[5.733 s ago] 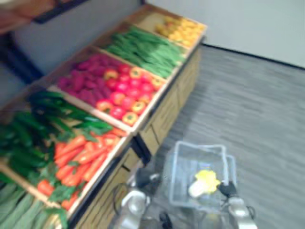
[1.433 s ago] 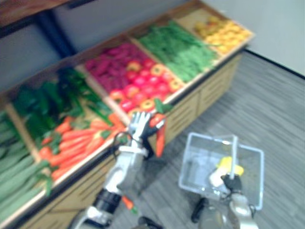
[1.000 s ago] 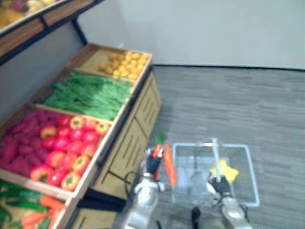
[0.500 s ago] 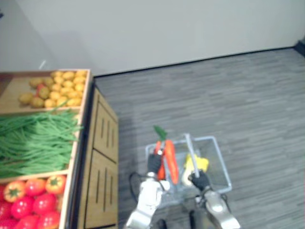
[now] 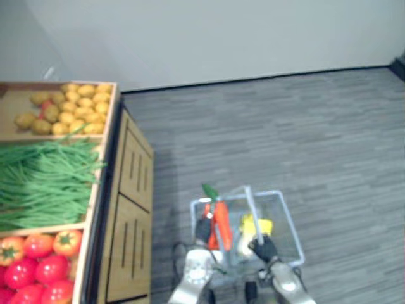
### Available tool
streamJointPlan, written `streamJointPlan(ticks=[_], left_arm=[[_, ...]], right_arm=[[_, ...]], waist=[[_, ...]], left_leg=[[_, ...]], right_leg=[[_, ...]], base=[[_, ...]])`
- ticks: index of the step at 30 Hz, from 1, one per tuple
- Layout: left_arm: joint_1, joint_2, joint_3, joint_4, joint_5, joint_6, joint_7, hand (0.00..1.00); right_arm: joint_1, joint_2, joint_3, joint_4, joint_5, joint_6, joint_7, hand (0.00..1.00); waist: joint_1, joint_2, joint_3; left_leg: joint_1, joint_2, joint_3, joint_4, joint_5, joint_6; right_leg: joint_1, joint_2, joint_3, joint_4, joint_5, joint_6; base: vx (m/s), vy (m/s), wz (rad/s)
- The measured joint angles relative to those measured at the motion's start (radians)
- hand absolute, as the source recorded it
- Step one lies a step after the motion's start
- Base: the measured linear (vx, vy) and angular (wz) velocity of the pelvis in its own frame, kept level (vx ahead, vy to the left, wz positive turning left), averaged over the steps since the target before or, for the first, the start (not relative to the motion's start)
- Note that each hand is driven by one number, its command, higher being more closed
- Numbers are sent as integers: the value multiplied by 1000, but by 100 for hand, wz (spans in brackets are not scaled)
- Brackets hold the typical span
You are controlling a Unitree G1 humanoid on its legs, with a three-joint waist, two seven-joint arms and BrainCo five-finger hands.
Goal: Pick vegetable in the basket
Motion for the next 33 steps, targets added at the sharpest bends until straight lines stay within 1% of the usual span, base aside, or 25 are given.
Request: streamJointPlan(ticks=[1, 2, 6, 11, 13, 15, 19, 21, 23, 24, 27, 28, 30, 33], left_arm=[[0, 0, 2, 16, 1, 0, 5, 100], [-1, 0, 5, 34, 2, 2, 9, 0], [-26, 1, 9, 98, 29, 8, 13, 0], [-54, 5, 7, 144, 90, 13, 10, 0], [-66, 5, 7, 162, 90, 14, 9, 0], [-71, 6, 7, 169, 93, 14, 8, 0], [-75, 7, 6, 202, 95, 14, 6, 0], [-76, 8, 6, 210, 95, 14, 5, 0], [-76, 8, 6, 217, 101, 14, 5, 0], [-76, 8, 6, 218, 131, 14, 5, 0], [-76, 8, 8, 218, 147, 14, 7, 0], [-77, 10, 23, 218, 178, 15, 11, 0], [-77, 10, 57, 213, 205, 15, 14, 0], [-76, 19, 171, 175, 216, 17, 51, 0]], right_arm=[[2, 1, 1, 0, 4, 0, 1, 100], [5, 1, 1, -1, 13, 0, 2, 100], [24, -2, 1, -27, 32, 0, 21, 100], [24, -3, 1, -28, 41, -1, 41, 100], [24, -3, 3, -28, 46, -1, 46, 100], [24, -3, 4, -28, 80, -1, 64, 100], [33, -3, 5, -28, 160, -1, 71, 100], [38, -3, 5, -28, 181, -1, 80, 100], [42, -3, 5, -28, 187, -1, 88, 100], [45, -3, 5, -28, 187, -1, 88, 100], [51, -3, -1, -28, 185, -1, 87, 100], [58, -3, -17, -28, 182, -1, 85, 100], [64, 0, -45, -28, 177, -1, 81, 100], [83, 6, -130, -27, 169, -1, 57, 100]], waist=[[3, 0, 0], [3, 0, 0], [3, 1, -5], [-1, 0, -7], [-3, -1, -7], [-3, -1, -7], [-2, -4, -9], [-2, -5, -9], [-3, -8, -11], [-3, -10, -13], [-5, -11, -13], [-6, -12, -13], [-6, -12, -13], [-6, -12, -13]], left_leg=[[0, 0, 0, -1, 1, 1], [0, 0, 0, -2, 1, 2], [-1, 0, -3, -28, 21, -2], [2, 12, -13, -34, 25, -7], [2, 14, -21, -34, 25, -7], [3, 14, -23, -34, 25, -7], [4, 11, -24, -34, 25, -7], [5, 10, -24, -34, 25, -7], [6, 10, -24, -34, 25, -7], [6, 10, -24, -34, 25, -7], [17, 10, -24, -36, 25, -7], [24, 11, -25, -38, 25, -7], [28, 10, -24, -43, 25, -7], [32, 10, -24, -50, 27, -9]], right_leg=[[9, 0, -1, -23, 14, 0], [20, 0, -3, -45, 24, -1], [27, 3, -10, -86, 45, -3], [29, 17, -19, -87, 50, -7], [32, 19, -24, -88, 51, -8], [34, 20, -25, -88, 51, -8], [35, 16, -26, -89, 51, -7], [36, 15, -26, -90, 51, -7], [37, 15, -26, -94, 51, -7], [38, 15, -26, -94, 51, -7], [46, 16, -27, -95, 51, -7], [52, 16, -28, -95, 51, -7], [52, 16, -28, -95, 51, -7], [52, 17, -27, -95, 50, -7]], base=[[-54, 14, 2], [-40, 5, 0], [-34, -16, 2], [4, -40, 3], [6, -20, 7], [0, -2, 2], [0, 0, 0], [0, 0, 0], [0, 0, 0], [0, 0, 0], [0, 0, 0], [0, 0, 0], [0, 0, 0], [0, 0, 0]])
